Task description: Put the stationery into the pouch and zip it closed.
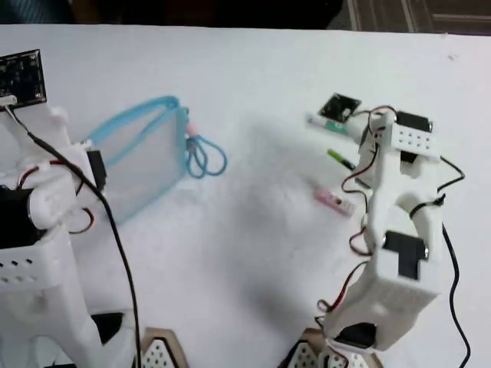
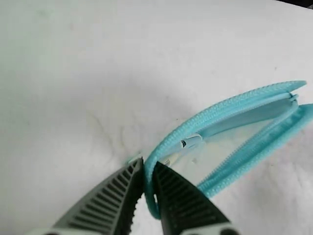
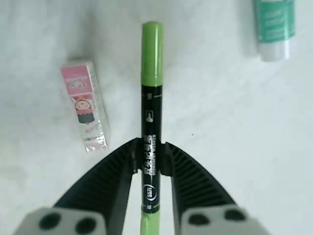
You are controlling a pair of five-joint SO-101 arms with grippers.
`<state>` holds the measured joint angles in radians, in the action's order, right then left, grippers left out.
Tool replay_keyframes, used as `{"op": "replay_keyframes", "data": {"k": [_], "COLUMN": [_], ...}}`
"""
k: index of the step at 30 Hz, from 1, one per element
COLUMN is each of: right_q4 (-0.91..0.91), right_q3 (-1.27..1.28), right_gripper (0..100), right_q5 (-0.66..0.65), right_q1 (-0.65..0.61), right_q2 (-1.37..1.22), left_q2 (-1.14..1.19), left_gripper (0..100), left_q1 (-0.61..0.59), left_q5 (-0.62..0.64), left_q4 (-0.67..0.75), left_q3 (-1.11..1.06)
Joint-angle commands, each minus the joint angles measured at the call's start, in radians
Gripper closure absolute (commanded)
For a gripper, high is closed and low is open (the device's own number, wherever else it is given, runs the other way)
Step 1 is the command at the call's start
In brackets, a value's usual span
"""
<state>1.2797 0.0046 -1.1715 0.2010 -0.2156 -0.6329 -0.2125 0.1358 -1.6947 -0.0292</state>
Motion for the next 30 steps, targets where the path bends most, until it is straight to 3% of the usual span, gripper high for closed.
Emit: {"op": "replay_keyframes", "data": {"k": [1, 6, 13, 17, 21, 25, 30], "right_q4": [0.01, -0.028, -0.268, -0.378, -0.522, -0.702, -0.894], "right_q3": [-0.011, -0.011, -0.009, -0.003, -0.002, 0.069, 0.215], "right_gripper": [98.1, 98.1, 98.1, 98.1, 98.1, 98.1, 98.1], "right_q5": [0.123, 0.483, 1.203, 1.478, 1.619, 1.617, 1.617], "right_q1": [-0.051, -0.188, -0.426, -0.582, -0.746, -0.858, -0.911], "right_q2": [0.143, 0.311, 0.576, 0.679, 0.707, 0.705, 0.705], "left_q2": [0.025, 0.025, 0.025, 0.025, 0.025, 0.025, 0.025], "left_gripper": [98, 98, 98, 98, 98, 98, 98], "left_q1": [-0.004, -0.004, -0.004, -0.004, -0.004, -0.004, -0.004], "left_q5": [-0.002, -0.002, -0.002, -0.002, -0.002, -0.002, -0.002], "left_q4": [0.011, 0.011, 0.011, 0.011, 0.011, 0.011, 0.011], "left_q3": [0.005, 0.005, 0.005, 0.005, 0.005, 0.005, 0.005]}}
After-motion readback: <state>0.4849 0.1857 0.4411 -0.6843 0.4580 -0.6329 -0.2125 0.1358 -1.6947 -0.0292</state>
